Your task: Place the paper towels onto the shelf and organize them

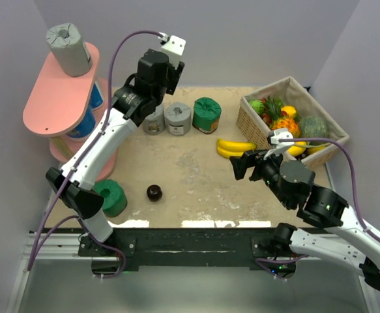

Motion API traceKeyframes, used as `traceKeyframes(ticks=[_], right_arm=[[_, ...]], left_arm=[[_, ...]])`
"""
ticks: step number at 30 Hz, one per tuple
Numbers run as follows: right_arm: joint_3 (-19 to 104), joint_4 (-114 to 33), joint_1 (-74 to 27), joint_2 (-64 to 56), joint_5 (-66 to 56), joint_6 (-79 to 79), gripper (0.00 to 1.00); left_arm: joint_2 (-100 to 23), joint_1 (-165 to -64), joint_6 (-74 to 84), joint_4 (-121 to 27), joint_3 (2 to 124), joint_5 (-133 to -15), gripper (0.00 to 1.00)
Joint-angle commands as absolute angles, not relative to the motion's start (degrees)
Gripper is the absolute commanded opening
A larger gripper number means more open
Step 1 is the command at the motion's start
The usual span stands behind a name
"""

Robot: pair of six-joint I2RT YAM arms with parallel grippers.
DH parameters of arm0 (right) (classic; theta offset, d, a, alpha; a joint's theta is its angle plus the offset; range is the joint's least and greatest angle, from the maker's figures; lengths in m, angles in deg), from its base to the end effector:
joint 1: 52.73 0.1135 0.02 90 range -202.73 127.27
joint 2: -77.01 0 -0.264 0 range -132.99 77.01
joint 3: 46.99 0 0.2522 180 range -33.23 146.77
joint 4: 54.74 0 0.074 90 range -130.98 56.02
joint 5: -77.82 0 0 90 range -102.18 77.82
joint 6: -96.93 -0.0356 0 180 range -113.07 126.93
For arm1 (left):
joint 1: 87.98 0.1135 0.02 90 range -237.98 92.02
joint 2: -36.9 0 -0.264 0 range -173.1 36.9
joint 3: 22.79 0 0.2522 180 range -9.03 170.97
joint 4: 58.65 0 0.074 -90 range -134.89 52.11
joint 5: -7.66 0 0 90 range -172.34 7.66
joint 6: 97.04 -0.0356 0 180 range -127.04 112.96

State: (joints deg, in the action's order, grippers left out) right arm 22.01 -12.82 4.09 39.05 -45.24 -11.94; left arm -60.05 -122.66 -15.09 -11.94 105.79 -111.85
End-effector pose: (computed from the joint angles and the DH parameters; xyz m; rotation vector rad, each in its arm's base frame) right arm 0.0873 0.0981 0.3863 -0.1588 1.7449 0.4637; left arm 0.3126 -0.1950 0.4805 0.3114 1.7743 0.1410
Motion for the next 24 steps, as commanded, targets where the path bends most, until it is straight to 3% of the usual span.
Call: traceKeyframes(ticks=[1,11,24], right_arm=[[21.44,-15.32,3.96,39.65,-44.35,-12.49,0.87],[20.82,-14.26,4.05,43.43,-45.58,-13.02,0.87],[20.38,-13.30,3.97,44.31,-46.55,-12.67,0.87]], left_arm=[[-62.59,-121.91,-7.48,-12.37,103.03,-103.25,0.61],[-77.51,-121.91,-2.73,-14.65,103.20,-92.89,0.63],[-87.65,-121.12,-4.40,-12.98,108.65,-94.29,0.63]])
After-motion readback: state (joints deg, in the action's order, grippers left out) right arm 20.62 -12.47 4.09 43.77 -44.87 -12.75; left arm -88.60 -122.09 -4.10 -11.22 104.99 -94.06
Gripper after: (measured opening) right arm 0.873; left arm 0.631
